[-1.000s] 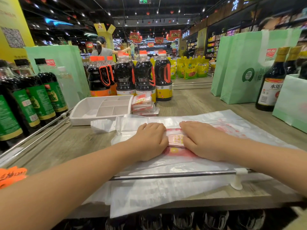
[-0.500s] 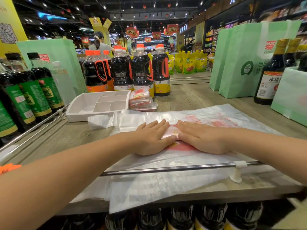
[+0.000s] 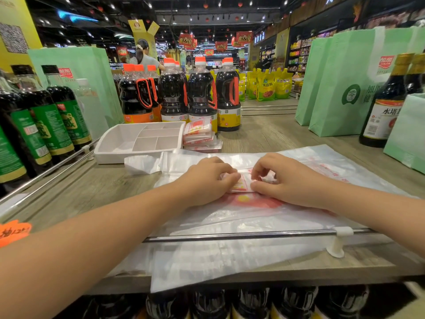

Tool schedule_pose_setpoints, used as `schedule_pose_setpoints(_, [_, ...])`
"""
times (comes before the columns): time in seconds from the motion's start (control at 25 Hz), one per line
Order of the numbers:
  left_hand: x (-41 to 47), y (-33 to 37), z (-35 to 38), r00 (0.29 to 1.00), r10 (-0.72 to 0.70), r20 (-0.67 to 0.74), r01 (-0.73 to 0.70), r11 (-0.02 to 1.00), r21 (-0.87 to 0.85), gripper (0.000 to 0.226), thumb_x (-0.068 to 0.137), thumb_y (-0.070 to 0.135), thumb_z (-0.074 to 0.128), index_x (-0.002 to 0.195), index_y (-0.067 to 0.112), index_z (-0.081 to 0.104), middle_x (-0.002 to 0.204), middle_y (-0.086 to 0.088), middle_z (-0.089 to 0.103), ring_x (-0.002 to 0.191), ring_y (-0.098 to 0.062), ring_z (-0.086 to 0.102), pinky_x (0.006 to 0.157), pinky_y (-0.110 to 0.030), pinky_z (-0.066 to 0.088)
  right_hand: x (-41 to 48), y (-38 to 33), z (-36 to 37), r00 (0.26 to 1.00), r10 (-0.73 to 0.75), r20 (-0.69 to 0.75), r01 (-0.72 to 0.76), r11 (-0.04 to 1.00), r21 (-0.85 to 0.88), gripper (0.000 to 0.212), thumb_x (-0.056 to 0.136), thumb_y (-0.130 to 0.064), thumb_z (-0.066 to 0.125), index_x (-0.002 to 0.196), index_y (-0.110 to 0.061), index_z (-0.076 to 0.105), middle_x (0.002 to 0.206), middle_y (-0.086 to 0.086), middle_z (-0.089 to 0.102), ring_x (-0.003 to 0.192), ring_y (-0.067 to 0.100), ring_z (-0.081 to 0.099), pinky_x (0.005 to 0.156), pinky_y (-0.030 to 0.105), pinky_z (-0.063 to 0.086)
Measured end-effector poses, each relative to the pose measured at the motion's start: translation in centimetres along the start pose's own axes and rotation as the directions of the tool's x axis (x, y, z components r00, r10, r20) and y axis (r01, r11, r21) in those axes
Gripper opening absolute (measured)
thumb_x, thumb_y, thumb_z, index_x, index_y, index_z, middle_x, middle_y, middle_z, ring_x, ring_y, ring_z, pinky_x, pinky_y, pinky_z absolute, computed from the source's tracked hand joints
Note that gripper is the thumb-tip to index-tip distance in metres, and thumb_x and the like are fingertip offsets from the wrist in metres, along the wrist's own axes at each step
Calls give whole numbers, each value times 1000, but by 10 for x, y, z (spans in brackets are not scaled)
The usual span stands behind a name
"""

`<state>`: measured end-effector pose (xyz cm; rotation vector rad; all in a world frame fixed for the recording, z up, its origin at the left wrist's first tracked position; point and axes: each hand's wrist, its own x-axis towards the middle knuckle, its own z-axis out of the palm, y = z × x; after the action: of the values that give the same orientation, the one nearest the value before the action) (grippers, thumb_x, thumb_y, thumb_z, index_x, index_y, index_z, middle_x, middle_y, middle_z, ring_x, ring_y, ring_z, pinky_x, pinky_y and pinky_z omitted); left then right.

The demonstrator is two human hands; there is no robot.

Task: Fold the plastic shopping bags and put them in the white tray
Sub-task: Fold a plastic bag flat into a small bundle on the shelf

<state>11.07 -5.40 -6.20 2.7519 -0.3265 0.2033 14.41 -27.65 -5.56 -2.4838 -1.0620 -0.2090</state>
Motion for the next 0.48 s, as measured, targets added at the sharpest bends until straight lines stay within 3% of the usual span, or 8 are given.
schedule_pose_setpoints(0.08, [-1,3,1,998,35,50,-36,999,26,41,103,43,44,138,26,57,141,1,53,130,-17,46,109,-32,35,5,5,5,1000,-3,26,5,996,-91,32,97,-34,58,126,-23,57,125,-6,56,115,6,50,93,13,35])
schedule_pose_setpoints(0.2, [0,8,4,994,49,102,-52,998,22,40,106,28,36,141,13,49,146,-6,50,134,-24,44,109,-30,31,8,2,10,987,33,159,-5,986,-169,54,104,-32,39,155,-16,28,158,0,35,142,13,32,116,24,22])
schedule_pose_setpoints(0.32, [1,16,8,975,-10,221,-16,993,115,52,107,29,22,156,9,23,164,-9,20,151,-23,17,122,-43,13,8,1,13,936,78,344,-10,981,-196,62,106,-42,25,160,-19,5,167,-5,4,152,5,5,122,22,3])
schedule_pose_setpoints(0.4, [1,17,10,955,-51,293,-18,973,229,58,107,35,14,160,14,-1,167,-5,-6,154,-18,-5,124,-45,0,7,0,12,921,103,375,-14,972,-233,64,106,-47,19,160,-19,0,167,-6,-2,152,4,0,122,23,-1])
schedule_pose_setpoints(0.48, [0,15,10,942,-71,327,-20,963,268,59,107,40,10,159,18,-9,166,-2,-14,153,-17,-11,124,-45,-3,6,0,9,912,136,386,-31,964,-265,65,105,-50,16,160,-20,-1,167,-6,-4,152,5,-2,123,25,-1])
